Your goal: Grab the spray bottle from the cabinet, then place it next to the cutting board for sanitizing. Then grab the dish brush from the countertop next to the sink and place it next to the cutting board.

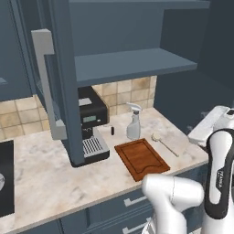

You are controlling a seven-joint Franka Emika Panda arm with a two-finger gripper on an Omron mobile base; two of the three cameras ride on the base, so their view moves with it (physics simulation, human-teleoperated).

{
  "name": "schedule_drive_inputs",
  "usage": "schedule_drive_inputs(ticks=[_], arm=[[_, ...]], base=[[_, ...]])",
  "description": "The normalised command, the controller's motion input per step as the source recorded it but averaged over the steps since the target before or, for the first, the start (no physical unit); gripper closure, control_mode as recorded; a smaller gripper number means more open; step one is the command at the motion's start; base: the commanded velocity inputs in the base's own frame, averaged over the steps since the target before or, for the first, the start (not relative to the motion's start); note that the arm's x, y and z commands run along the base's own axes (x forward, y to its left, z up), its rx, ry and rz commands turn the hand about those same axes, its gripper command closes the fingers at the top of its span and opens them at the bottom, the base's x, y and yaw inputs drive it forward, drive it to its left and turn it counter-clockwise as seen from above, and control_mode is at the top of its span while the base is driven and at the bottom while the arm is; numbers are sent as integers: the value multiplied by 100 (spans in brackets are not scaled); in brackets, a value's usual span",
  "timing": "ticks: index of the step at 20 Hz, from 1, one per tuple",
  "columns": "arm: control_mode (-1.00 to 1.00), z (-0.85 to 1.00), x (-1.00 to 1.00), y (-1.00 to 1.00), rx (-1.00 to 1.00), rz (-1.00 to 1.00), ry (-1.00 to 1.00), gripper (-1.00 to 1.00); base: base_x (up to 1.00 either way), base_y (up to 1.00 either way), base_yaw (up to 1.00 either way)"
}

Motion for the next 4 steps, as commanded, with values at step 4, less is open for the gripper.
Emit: schedule_drive_inputs(ticks=[4], arm=[[-100,100,-51,40,3,4,-15,-100]], base=[[0,0,0]])
